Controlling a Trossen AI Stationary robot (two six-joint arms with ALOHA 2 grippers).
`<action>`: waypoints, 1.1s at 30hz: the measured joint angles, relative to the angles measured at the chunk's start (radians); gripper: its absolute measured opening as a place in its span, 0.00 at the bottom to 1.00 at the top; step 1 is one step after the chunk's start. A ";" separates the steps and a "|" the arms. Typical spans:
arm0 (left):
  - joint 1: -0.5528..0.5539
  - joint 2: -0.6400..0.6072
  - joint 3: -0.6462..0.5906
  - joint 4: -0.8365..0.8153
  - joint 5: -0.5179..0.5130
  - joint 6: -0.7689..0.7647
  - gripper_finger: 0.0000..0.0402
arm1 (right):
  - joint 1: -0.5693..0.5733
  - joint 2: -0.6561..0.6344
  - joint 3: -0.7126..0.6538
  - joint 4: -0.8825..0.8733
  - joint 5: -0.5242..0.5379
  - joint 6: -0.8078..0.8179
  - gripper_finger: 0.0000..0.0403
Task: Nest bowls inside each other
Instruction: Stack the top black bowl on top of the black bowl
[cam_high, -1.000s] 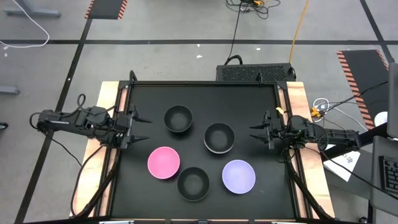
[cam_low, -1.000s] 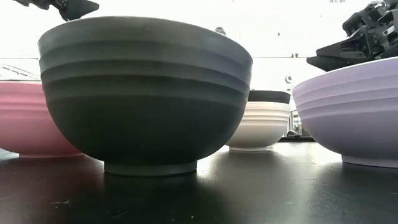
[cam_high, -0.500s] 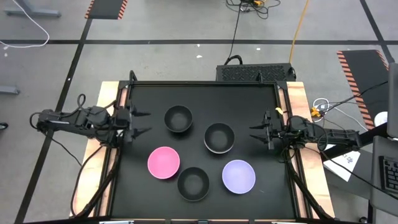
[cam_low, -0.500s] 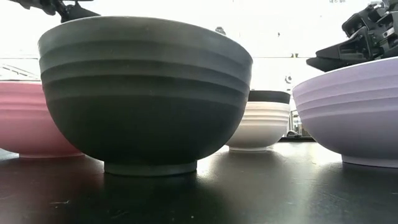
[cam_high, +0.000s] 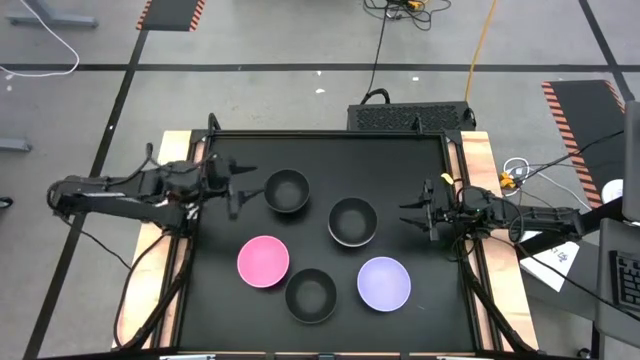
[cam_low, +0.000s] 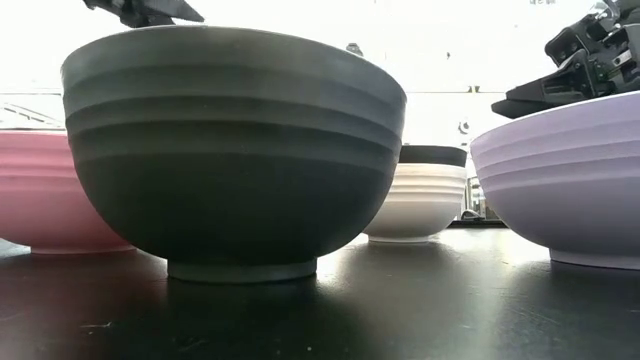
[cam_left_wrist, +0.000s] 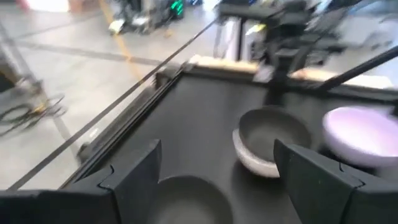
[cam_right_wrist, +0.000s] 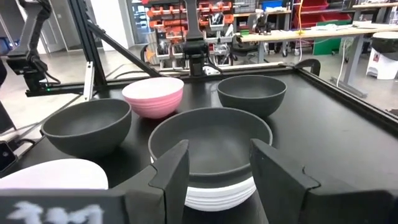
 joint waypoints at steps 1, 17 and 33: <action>0.026 0.022 0.007 -0.014 0.021 0.000 0.78 | 0.000 0.003 -0.008 0.025 0.000 0.000 0.39; 0.251 0.339 0.017 0.043 0.514 0.039 0.78 | 0.000 0.094 -0.045 0.128 0.000 0.008 0.39; 0.307 0.449 -0.078 0.259 0.443 -0.072 0.78 | 0.000 0.095 -0.045 0.132 0.000 0.023 0.39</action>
